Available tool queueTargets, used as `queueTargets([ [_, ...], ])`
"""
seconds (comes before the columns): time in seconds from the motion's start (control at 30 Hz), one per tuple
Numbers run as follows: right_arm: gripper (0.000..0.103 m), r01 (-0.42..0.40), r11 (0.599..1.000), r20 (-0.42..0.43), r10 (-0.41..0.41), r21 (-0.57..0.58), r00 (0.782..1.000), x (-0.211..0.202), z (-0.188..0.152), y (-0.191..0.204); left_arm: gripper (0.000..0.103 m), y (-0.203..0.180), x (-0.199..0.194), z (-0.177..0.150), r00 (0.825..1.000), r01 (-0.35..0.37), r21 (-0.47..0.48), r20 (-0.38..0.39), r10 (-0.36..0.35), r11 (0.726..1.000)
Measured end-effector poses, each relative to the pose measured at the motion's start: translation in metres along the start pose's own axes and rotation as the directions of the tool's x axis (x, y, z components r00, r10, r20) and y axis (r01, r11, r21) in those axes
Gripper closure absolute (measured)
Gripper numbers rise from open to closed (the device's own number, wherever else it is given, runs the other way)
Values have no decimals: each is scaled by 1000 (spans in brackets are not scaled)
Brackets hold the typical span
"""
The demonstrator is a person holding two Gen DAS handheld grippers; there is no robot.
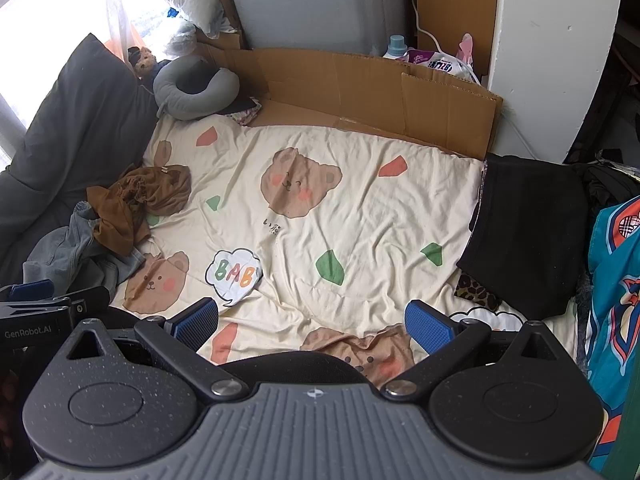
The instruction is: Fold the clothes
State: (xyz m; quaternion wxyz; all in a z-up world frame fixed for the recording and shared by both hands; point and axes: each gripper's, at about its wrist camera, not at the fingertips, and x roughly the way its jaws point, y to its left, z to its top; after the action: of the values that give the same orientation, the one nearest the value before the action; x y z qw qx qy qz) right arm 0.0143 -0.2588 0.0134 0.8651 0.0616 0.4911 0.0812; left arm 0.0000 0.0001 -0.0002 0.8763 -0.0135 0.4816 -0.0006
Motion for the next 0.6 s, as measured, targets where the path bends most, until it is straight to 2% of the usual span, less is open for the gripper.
queueTargets([
  [0.6, 1, 5, 1000, -5, -5, 4, 1000, 1, -1, -1, 1, 6, 1, -3, 1000, -1, -4, -1, 1, 1000],
])
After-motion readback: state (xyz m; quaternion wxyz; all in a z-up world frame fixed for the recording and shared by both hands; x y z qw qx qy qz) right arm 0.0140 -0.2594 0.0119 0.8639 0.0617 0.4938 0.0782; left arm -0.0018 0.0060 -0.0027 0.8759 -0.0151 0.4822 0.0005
